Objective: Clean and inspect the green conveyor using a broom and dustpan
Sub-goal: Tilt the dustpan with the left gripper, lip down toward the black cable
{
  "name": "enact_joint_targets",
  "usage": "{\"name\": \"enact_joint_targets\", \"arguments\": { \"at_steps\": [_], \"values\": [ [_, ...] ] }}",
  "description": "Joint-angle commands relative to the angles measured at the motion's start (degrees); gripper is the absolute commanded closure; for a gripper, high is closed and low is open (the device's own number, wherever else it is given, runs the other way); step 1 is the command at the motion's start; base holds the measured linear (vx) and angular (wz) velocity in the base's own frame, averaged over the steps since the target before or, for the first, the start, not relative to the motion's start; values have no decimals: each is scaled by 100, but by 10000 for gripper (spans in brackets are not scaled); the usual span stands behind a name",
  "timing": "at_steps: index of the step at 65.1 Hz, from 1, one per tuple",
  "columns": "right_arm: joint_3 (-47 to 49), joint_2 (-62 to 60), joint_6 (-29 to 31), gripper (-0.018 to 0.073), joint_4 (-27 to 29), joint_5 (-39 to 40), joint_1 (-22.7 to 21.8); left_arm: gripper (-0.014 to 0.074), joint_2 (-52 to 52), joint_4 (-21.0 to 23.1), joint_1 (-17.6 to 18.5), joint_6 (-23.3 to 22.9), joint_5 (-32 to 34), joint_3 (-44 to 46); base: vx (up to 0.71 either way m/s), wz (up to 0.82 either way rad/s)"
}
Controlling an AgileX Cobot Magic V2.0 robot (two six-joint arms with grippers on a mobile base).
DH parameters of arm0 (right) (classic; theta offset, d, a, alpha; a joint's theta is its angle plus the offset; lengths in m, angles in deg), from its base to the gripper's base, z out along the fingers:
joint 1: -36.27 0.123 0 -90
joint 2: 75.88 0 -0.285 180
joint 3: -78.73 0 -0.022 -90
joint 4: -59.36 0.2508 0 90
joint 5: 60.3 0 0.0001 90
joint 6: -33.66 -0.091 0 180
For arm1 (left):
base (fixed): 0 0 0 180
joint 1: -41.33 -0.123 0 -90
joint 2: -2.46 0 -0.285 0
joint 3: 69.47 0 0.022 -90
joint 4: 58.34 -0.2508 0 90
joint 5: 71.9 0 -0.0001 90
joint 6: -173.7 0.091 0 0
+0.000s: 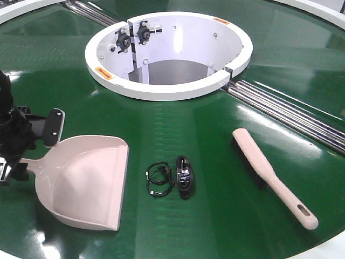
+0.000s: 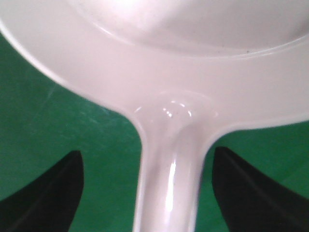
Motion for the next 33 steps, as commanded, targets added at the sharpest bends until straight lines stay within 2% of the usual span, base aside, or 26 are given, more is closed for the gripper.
{"name": "enact_joint_targets", "arguments": {
  "at_steps": [1, 14, 20, 27, 33],
  "values": [
    [-24, -62, 30, 568, 2, 449, -14, 83, 137, -14, 30, 33, 69, 150, 0, 0],
    [-24, -62, 30, 568, 2, 449, -14, 87, -67, -19, 30, 33, 41, 150, 0, 0],
    [-24, -62, 30, 568, 2, 449, -14, 125, -103, -62, 30, 33, -2, 150, 0, 0],
    [-24, -62, 30, 568, 2, 449, -14, 227, -103, -122, 30, 33, -2, 150, 0, 0],
    [-24, -62, 30, 568, 2, 449, -14, 356, -103, -122, 30, 27, -40, 150, 0, 0]
  ]
}}
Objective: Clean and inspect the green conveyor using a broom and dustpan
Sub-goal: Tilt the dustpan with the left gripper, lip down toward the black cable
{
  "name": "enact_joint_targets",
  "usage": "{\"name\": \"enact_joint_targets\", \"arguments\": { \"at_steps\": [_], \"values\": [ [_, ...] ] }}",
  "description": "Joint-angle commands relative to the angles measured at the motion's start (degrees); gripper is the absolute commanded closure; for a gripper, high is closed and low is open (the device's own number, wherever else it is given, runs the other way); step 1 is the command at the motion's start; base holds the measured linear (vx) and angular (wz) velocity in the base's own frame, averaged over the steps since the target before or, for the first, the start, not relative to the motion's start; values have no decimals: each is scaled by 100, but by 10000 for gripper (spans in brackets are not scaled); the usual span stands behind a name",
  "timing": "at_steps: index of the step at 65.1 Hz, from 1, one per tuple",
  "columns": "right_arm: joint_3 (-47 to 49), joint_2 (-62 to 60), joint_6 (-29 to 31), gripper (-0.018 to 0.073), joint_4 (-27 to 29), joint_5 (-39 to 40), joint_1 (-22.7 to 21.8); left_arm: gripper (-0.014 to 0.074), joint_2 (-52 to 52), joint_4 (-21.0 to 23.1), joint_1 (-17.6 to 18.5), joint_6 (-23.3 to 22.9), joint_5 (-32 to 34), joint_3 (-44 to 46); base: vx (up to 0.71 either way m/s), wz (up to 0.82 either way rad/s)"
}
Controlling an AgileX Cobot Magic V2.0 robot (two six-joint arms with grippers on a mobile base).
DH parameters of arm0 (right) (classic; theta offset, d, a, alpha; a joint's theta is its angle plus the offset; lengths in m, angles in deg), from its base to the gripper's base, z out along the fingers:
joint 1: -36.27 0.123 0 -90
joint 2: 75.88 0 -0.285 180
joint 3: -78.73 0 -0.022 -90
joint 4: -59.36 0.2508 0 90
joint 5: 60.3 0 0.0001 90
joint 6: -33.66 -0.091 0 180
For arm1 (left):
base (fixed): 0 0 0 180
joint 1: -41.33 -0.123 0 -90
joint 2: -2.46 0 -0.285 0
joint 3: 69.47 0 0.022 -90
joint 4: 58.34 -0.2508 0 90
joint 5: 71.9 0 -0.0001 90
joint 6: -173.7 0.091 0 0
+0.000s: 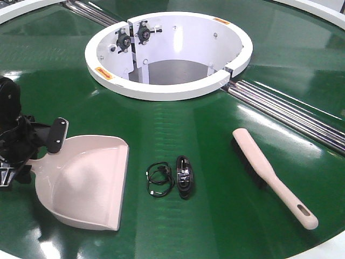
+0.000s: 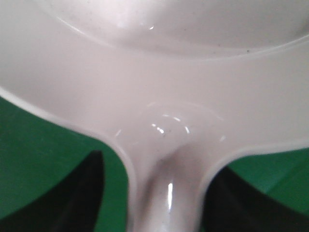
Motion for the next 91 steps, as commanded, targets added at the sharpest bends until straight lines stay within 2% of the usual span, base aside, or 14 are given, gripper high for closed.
{"name": "enact_joint_targets", "arguments": {
  "at_steps": [1, 13, 27, 49, 69, 91],
  "values": [
    [-24, -62, 30, 568, 2, 449, -14, 376, 234, -28, 30, 10, -57, 148, 0, 0],
    [-24, -62, 30, 568, 2, 449, -14, 605, 261, -58, 80, 10, -414, 165, 0, 0],
    [-24, -62, 30, 568, 2, 449, -14, 603, 485, -474, 393, -16, -476, 165, 0, 0],
    [-24, -62, 30, 568, 2, 449, -14, 603, 589, -534, 832, -517, -604, 173, 0, 0],
    [-24, -67, 30, 568, 2, 449, -14, 603, 573, -786, 827, -1108, -737, 233, 0, 0],
    [-24, -67, 30, 568, 2, 449, -14, 603, 549, -667, 832, -1259, -847, 697, 0, 0]
  ]
}}
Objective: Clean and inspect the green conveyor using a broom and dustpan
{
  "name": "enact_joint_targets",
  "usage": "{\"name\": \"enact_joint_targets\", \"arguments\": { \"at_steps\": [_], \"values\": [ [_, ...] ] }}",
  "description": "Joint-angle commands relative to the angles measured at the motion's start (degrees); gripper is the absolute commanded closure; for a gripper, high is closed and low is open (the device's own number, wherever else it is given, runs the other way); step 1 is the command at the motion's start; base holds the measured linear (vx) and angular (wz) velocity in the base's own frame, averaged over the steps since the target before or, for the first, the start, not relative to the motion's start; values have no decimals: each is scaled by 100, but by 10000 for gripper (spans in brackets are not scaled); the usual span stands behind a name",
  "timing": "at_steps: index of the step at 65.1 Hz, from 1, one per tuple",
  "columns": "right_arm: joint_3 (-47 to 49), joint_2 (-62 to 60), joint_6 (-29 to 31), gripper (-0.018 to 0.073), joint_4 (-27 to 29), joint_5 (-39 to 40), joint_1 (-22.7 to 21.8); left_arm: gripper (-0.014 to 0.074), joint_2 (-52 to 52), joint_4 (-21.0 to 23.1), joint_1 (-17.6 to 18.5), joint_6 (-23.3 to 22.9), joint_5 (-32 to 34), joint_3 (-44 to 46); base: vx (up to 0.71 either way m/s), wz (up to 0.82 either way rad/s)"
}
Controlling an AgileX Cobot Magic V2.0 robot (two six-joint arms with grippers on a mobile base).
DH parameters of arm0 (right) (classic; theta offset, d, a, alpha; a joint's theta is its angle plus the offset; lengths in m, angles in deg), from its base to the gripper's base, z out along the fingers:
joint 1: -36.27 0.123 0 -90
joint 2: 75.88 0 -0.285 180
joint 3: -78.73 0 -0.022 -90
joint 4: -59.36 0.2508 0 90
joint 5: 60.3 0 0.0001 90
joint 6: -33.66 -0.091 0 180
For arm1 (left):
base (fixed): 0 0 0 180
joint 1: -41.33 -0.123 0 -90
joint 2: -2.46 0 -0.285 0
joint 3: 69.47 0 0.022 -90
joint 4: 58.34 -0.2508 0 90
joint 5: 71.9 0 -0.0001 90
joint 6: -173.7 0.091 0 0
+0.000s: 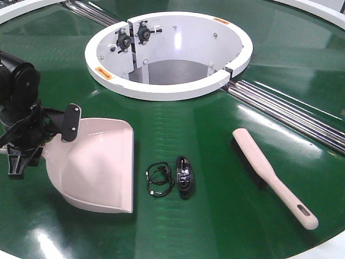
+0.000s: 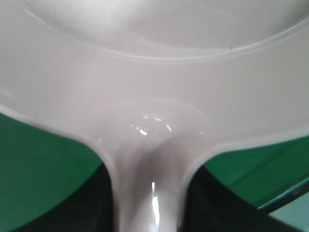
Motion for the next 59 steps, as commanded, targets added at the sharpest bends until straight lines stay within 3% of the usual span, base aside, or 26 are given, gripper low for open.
{"name": "enact_joint_targets", "arguments": {
  "at_steps": [1, 14, 31, 59],
  "values": [
    [-24, -67, 30, 568, 2, 449, -14, 603, 252, 7, 30, -73, -64, 181, 0, 0],
    [-24, -67, 30, 568, 2, 449, -14, 603, 177, 55, 36, -13, -68, 181, 0, 0],
    [-24, -67, 30, 568, 2, 449, -14, 603, -162, -70, 359, 40, -108, 181, 0, 0],
    [-24, -67, 30, 568, 2, 449, -14, 603, -258, -202, 370, 35, -298, 181, 0, 0]
  ]
}}
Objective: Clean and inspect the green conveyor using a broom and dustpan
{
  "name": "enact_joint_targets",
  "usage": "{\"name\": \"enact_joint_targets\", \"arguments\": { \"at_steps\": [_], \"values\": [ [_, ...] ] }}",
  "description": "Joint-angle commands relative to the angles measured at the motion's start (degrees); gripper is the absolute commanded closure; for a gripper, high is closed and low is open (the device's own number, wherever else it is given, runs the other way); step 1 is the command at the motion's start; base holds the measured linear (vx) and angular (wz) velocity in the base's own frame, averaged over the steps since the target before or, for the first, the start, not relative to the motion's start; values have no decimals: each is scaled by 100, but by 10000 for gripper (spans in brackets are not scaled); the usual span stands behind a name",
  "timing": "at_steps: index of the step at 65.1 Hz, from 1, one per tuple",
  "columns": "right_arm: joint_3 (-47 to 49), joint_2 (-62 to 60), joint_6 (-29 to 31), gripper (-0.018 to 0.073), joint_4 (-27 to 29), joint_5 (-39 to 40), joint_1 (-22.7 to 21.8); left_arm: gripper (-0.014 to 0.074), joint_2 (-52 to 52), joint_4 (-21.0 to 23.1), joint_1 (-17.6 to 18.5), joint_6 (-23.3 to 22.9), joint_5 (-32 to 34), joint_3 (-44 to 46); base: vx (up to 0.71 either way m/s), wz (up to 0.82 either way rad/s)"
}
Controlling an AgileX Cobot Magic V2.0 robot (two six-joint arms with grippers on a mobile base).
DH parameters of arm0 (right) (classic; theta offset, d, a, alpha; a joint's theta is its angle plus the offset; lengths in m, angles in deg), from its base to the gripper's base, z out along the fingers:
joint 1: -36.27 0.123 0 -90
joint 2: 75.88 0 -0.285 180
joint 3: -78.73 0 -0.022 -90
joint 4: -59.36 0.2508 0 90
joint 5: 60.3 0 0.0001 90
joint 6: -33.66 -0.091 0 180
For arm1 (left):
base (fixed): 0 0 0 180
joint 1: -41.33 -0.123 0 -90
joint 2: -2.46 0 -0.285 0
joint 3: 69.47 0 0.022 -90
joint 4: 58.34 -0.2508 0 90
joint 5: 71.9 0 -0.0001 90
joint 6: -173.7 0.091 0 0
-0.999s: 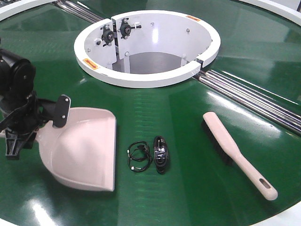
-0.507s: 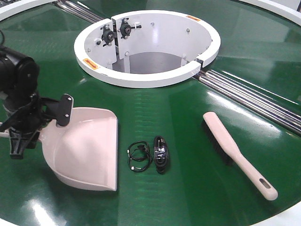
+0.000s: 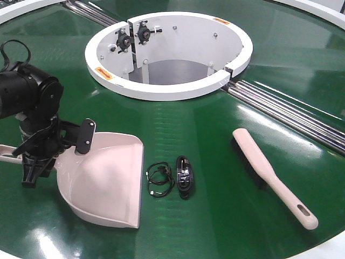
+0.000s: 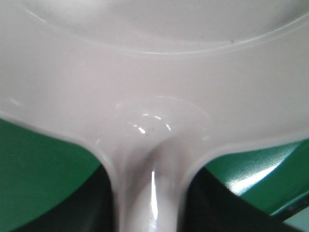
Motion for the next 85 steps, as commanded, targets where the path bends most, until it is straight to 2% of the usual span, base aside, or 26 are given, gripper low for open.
{"name": "enact_joint_targets", "arguments": {
  "at_steps": [1, 85],
  "values": [
    [-24, -67, 30, 568, 2, 449, -14, 603, 251, -138, 38, -7, -193, 162, 0, 0],
    [-24, -61, 30, 568, 2, 449, -14, 603, 261, -138, 38, -7, -313, 162, 0, 0]
  ]
}}
